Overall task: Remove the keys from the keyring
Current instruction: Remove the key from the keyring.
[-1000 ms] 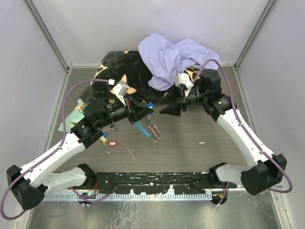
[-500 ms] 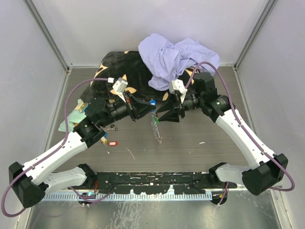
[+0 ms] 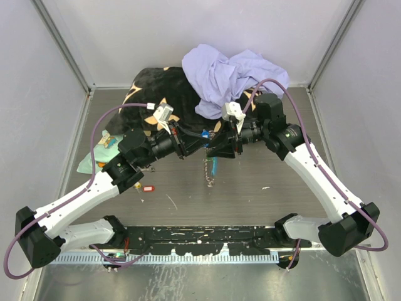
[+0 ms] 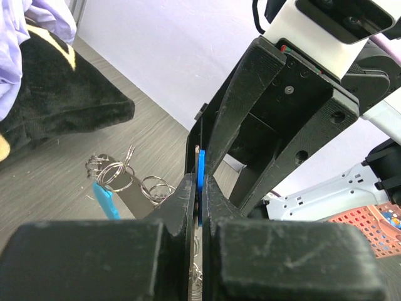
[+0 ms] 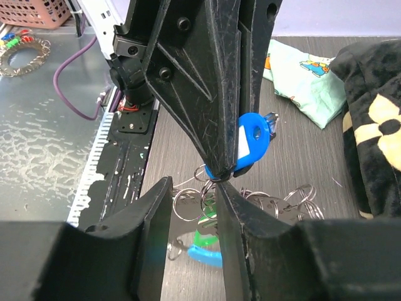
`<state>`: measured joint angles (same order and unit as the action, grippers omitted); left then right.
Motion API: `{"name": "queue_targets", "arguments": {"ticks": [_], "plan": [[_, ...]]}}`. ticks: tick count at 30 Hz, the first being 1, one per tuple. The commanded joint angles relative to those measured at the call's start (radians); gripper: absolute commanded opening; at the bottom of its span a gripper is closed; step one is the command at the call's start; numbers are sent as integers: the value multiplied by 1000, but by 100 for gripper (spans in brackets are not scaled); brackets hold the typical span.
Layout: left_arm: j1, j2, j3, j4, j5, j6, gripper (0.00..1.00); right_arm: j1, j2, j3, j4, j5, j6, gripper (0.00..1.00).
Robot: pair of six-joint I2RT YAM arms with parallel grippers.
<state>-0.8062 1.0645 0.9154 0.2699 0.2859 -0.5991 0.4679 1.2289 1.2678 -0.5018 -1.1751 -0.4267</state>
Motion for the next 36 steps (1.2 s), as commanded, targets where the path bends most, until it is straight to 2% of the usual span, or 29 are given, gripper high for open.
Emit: {"name": "queue_targets", "arguments": {"ticks": [1, 12, 18, 21, 23, 27, 29, 36], "plan": [[-10, -11, 35, 124, -28, -19, 0, 5, -13, 31, 37, 16, 29, 39], [-25, -12, 28, 140, -42, -31, 0, 6, -15, 25, 48, 86, 37, 38], [-27, -9, 24, 148, -38, -39, 0, 5, -15, 30, 50, 76, 39, 31], [-27, -8, 23, 151, -37, -42, 0, 5, -17, 28, 52, 66, 38, 31], [-29, -8, 23, 151, -36, -42, 0, 5, -18, 26, 51, 62, 33, 27], [-29, -16, 21, 148, -42, -41, 0, 4, -20, 29, 34, 43, 3, 7], [-29, -23, 16, 146, -47, -41, 0, 1, -23, 30, 22, 24, -14, 1], [-28, -96, -41, 150, -115, -46, 0, -35, -34, 29, 19, -67, -23, 1]]}}
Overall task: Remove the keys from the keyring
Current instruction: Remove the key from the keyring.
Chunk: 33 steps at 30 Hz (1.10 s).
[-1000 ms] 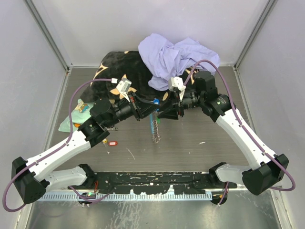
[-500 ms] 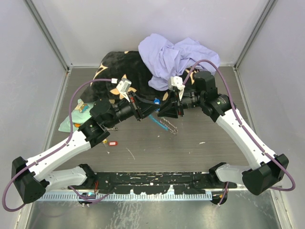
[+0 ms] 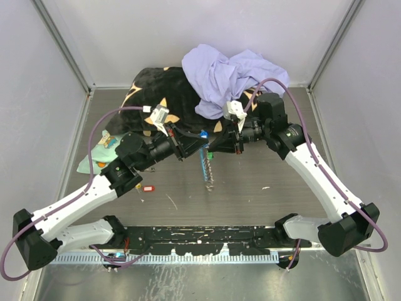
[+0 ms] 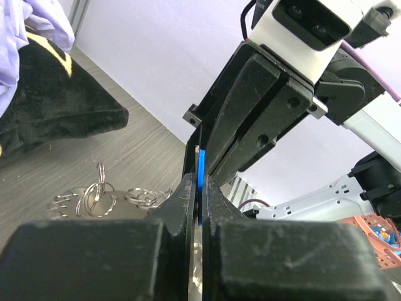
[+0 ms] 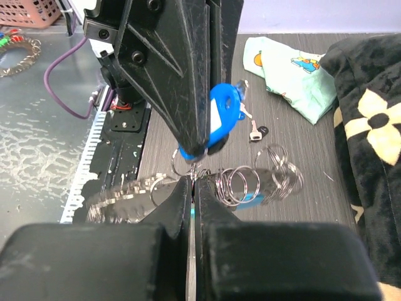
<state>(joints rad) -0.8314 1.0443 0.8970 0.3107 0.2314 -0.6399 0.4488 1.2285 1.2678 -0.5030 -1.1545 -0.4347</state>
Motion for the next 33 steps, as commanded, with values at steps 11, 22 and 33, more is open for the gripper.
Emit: {"name": "queue_targets", "arguments": {"ticks": [11, 22, 33], "plan": [[0, -160, -170, 86, -159, -3, 0, -30, -31, 56, 40, -144, 39, 1], [-4, -29, -181, 169, -158, -60, 0, -29, -25, -31, 217, -93, 201, 1], [-45, -50, -222, 96, -388, 1, 0, -59, 3, -219, 652, 53, 664, 1]]}}
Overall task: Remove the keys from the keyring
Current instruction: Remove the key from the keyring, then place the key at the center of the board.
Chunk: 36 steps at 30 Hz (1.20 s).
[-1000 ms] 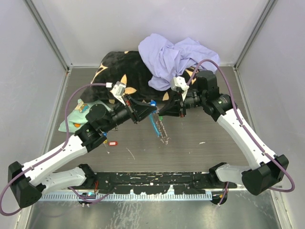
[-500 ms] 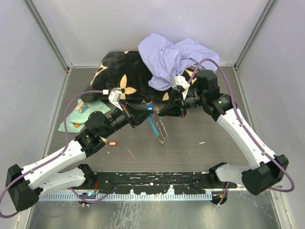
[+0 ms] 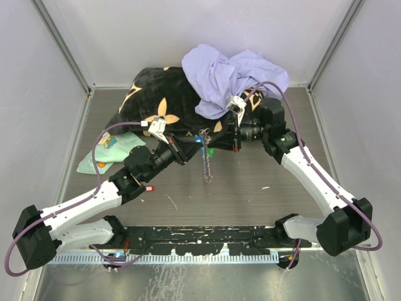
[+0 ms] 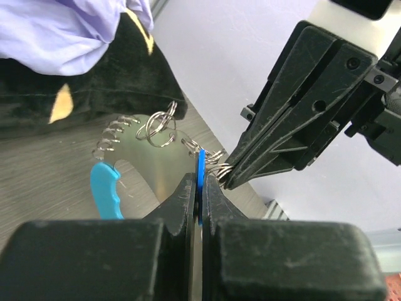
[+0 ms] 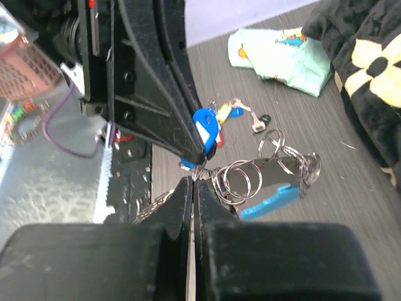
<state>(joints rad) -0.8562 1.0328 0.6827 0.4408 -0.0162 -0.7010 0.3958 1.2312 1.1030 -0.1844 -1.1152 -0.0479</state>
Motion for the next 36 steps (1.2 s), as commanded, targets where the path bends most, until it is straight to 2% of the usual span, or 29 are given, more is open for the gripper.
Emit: {"name": "queue_targets", "arguments": {"ticks": [1, 9, 15, 18, 20, 23, 29, 31, 33, 36], "plan": [[-24, -38, -8, -35, -160, 69, 0, -3, 8, -85, 398, 24, 338, 1], [-38, 74, 26, -32, -196, 43, 0, 2, 70, -197, 646, 186, 605, 1], [-58, 99, 19, -108, -275, 68, 0, -24, 113, -279, 779, 273, 708, 1], [-57, 58, -18, -85, -316, 84, 0, -19, 109, -281, 779, 228, 656, 1], [-57, 22, -24, -101, -332, 120, 0, -10, 91, -273, 721, 188, 569, 1], [-52, -22, -18, -156, -301, 181, 0, -8, 55, -287, 706, 94, 466, 1], [-19, -113, -8, -390, -238, 174, 0, -33, -36, -259, 380, -19, 94, 1], [0, -142, -26, -445, -193, 161, 0, -59, -57, -255, 299, -82, 23, 1], [35, -161, -44, -490, -140, 132, 0, -92, -87, -264, 288, -129, -3, 1], [156, -145, -96, -504, 0, 54, 0, -136, -111, -268, 253, -171, -29, 1]]}}
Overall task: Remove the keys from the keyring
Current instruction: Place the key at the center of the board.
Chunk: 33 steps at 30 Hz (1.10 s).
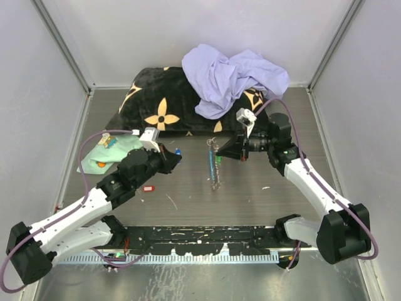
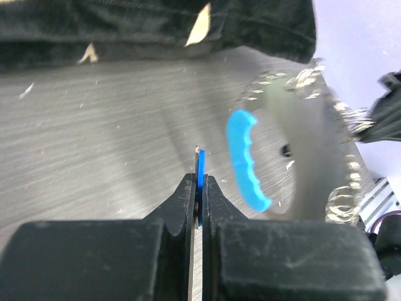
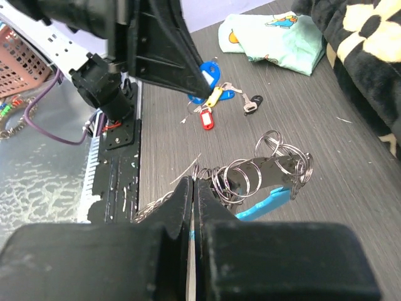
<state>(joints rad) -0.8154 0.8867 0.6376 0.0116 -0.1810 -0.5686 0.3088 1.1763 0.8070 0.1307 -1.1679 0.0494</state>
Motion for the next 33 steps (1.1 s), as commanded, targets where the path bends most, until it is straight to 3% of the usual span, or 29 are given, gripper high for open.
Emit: {"name": "queue_targets", "arguments": {"ticks": [1, 6, 14, 15, 19, 22, 25, 28, 33], "plan": [[164, 13, -67, -75, 205, -112, 0, -58, -62, 23, -70, -125, -137, 1], [333, 65, -120, -71, 323, -247, 0, -87, -86, -26, -72, -137, -166, 1], [344, 110, -56, -362, 62, -256, 3, -109, -99, -52, -71, -134, -181, 1], [344, 113, -54, -377, 26, -260, 8, -111, -101, -52, -72, -136, -181, 1], [344, 128, -22, -455, -56, -275, 51, -115, -106, -54, -71, -143, -182, 1], [344, 105, 21, -508, -61, -258, 63, -120, -114, -61, -69, -149, -186, 1], [344, 35, 36, -489, 22, -199, 66, -122, -118, -65, -95, -168, -210, 1], [344, -66, 9, -385, 228, -131, 68, -123, -118, -63, -148, -212, -273, 1], [340, -212, -109, -76, 511, -309, 71, -124, -105, -61, -156, -202, -283, 1]]}}
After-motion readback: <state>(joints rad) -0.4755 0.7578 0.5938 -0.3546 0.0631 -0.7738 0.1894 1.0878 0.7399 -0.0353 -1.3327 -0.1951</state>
